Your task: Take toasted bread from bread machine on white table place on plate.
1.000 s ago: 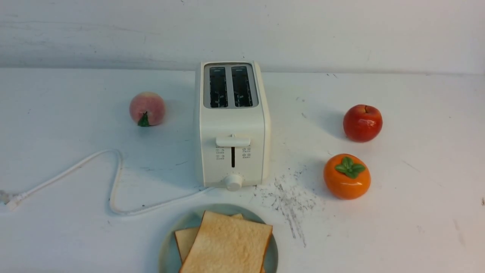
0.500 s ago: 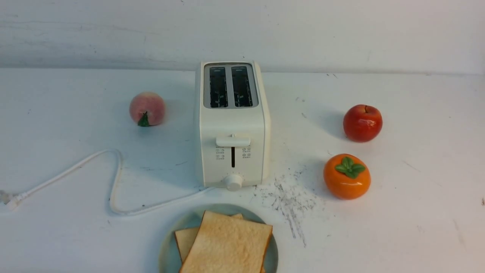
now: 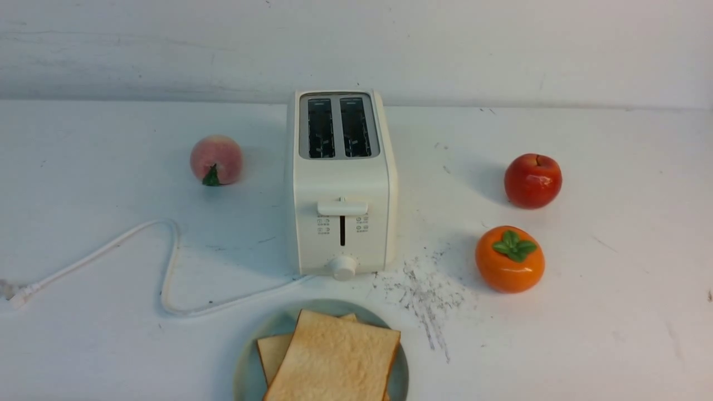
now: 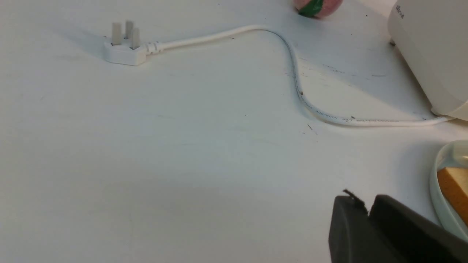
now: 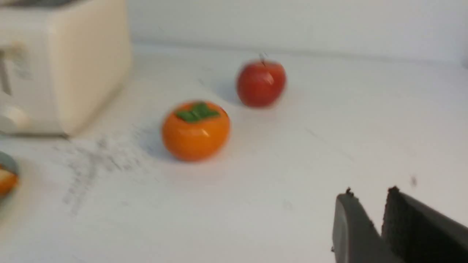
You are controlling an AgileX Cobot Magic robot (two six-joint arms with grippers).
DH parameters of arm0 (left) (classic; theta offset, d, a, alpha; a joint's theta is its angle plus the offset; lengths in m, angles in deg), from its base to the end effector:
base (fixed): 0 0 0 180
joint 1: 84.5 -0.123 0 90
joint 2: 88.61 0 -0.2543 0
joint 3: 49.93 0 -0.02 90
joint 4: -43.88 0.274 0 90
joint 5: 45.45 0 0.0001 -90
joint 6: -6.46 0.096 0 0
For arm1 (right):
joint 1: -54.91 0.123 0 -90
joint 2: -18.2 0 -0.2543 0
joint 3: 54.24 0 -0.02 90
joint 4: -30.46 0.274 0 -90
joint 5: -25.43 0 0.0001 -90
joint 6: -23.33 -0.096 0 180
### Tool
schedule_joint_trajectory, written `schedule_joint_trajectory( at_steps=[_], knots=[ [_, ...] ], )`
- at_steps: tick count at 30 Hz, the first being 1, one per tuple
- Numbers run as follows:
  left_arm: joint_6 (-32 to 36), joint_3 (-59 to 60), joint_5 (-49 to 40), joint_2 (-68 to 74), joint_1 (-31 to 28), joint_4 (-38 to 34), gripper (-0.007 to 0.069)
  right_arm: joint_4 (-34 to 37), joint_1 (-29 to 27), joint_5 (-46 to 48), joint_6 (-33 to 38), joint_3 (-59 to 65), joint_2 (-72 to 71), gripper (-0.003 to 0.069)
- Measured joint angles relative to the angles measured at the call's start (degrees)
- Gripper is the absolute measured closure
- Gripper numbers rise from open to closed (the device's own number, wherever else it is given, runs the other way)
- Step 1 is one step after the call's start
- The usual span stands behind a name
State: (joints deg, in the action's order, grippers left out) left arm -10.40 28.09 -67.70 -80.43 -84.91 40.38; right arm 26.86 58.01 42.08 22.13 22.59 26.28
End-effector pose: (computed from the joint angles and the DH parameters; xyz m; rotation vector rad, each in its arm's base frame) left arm 0.1114 -0.0014 0.1669 -0.3227 1.8726 -0.2559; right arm 0.1133 0.0044 0.1837 -0.0697 1.7706 -0.0052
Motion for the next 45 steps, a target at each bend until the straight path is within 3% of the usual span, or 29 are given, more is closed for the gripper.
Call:
schedule_joint_trajectory(
  at_steps=[4, 8, 45],
  knots=[
    [0.00, 0.00, -0.13, 0.00, 0.00, 0.00, 0.0549, 0.26, -6.31, 4.33, -1.95, 0.54, 0.00, 0.0505],
    [0.00, 0.00, -0.08, 0.00, 0.00, 0.00, 0.0543, 0.65, -8.30, 4.54, -3.42, 0.49, 0.00, 0.0499],
    [0.00, 0.00, -0.08, 0.00, 0.00, 0.00, 0.0502, 1.05, -7.94, 4.89, -4.49, 0.43, 0.00, 0.0440]
  ],
)
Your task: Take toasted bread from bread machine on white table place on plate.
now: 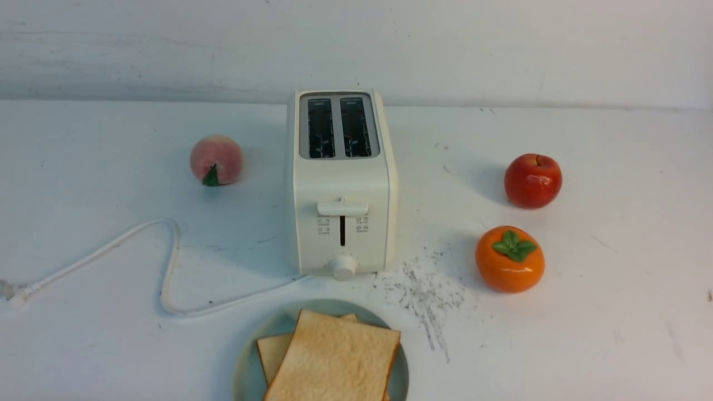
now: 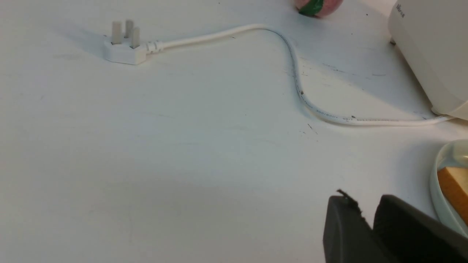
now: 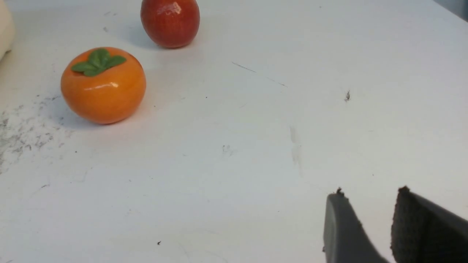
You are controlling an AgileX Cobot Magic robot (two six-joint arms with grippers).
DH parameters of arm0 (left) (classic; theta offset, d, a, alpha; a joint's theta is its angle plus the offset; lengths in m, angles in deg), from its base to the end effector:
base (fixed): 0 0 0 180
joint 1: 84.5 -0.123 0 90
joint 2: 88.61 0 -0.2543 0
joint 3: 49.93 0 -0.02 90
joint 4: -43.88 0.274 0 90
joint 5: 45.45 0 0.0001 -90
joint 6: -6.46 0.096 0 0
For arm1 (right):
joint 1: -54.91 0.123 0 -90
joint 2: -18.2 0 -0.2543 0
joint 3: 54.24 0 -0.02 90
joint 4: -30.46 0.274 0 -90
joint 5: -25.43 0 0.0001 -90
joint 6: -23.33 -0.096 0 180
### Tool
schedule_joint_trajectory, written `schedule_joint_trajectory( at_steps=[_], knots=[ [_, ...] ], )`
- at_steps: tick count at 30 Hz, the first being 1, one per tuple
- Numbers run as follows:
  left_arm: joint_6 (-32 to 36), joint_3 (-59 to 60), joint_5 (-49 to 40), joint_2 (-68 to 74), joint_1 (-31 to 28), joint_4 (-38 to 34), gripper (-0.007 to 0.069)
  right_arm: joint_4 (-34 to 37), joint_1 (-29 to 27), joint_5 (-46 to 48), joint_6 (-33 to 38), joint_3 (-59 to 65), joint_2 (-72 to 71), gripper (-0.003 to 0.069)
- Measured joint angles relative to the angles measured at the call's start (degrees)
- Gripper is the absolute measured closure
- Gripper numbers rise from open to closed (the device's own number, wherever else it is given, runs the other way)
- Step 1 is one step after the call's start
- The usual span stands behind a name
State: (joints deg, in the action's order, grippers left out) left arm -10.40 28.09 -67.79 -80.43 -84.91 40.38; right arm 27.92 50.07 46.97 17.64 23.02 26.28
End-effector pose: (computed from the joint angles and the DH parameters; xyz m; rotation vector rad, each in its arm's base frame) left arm 0.1114 -0.0014 0.1667 -0.3229 1.8741 -0.2558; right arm 0.1110 -0.0110 0.1730 0.1440 1.8596 -0.0334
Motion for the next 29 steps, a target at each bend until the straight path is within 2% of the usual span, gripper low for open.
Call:
schedule_joint_trajectory(
  at_steps=[29],
  knots=[
    [0.00, 0.00, 0.00, 0.00, 0.00, 0.00, 0.0480, 0.07, 0.00, 0.00, 0.00, 0.00, 0.00, 0.0419]
  ],
)
